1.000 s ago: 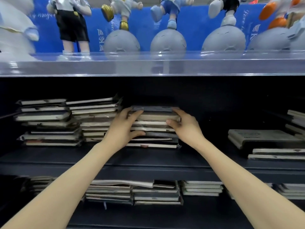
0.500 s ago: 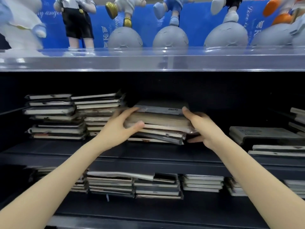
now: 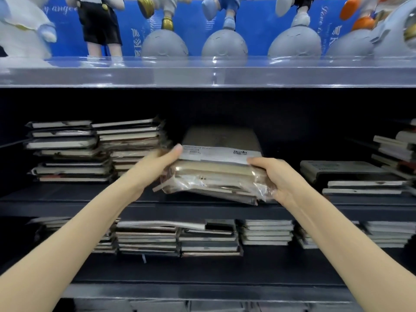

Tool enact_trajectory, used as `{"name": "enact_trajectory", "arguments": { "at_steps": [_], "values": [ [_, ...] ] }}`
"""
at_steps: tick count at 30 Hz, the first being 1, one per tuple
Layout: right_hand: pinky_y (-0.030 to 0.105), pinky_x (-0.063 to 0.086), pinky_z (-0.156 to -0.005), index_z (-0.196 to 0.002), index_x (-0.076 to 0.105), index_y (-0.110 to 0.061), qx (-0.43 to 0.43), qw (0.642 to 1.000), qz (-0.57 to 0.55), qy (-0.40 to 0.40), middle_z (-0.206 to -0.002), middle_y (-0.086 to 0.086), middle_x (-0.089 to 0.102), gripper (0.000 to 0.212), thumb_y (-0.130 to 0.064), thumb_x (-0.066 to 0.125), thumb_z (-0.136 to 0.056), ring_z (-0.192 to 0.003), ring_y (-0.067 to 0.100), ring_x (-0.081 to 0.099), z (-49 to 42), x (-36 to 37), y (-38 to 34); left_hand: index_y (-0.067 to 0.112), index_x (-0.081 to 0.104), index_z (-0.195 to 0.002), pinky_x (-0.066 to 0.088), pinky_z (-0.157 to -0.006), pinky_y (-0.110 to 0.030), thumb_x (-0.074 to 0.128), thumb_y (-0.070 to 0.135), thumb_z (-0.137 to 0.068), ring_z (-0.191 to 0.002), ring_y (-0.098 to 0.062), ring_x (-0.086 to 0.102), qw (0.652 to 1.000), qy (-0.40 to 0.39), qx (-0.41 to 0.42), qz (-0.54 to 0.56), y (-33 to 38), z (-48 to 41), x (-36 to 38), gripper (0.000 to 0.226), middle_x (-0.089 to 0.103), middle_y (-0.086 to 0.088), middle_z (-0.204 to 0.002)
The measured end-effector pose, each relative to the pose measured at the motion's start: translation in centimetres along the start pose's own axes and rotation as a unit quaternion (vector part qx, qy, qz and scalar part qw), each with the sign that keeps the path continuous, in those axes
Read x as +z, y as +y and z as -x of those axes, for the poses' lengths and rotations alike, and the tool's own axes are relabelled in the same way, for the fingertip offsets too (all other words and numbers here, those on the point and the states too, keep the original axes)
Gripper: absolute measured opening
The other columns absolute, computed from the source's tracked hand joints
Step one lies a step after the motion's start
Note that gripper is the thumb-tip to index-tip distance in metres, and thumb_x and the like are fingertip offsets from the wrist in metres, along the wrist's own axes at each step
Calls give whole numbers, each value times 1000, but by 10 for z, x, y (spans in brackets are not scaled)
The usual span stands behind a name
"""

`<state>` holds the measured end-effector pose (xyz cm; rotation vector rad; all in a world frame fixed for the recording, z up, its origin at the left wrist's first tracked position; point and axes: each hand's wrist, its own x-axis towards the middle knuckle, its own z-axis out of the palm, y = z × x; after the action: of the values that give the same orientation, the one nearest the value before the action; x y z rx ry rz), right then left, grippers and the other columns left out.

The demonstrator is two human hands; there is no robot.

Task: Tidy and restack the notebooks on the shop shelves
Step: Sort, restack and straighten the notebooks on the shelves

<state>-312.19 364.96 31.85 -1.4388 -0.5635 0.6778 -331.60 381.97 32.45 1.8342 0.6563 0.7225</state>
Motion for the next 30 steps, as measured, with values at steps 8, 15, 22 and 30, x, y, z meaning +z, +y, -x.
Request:
{"name": "enact_trajectory", "arguments": {
  "at_steps": [8, 15, 22, 30],
  "values": [
    [36, 50, -63, -86, 65, -10, -40, 998, -43, -11, -64, 3, 68, 5, -14, 64, -87, -58, 21, 61, 42, -12, 17, 12, 67, -94, 56, -51, -27, 70, 45, -80, -54, -20, 66, 976, -55, -179, 114, 25, 14, 42, 36, 71, -5, -69],
    [25, 44, -46, -97, 71, -11, -73, 996, -1, -47, -82, 7, 72, 15, -15, 60, -89, -65, 25, 63, 97, -43, 31, 8, 71, -97, 55, -64, -26, 66, 53, -79, -61, -18, 69, 991, -18, -134, 19, 19, 69, 57, 49, 74, -5, -78],
    [36, 55, -61, -108, 68, -14, -138, 987, 3, -88, -101, 15, 72, 22, -7, 60, -89, -77, 23, 67, 150, -63, 46, 15, 68, -75, 41, -51, -20, 61, 54, -82, -59, -10, 63, 996, 79, -21, -32, 18, 142, 77, 40, 71, 6, -67],
    [25, 56, -68, -132, 47, -18, -270, 949, 15, -165, -114, 0, 70, 45, -2, 56, -91, -97, 16, 68, 175, -82, 46, 29, 58, -111, 50, -79, -18, 57, 59, -75, -91, 3, 65, 980, 147, 133, -22, 18, 190, 88, 47, 69, 17, -100]
  ]
}}
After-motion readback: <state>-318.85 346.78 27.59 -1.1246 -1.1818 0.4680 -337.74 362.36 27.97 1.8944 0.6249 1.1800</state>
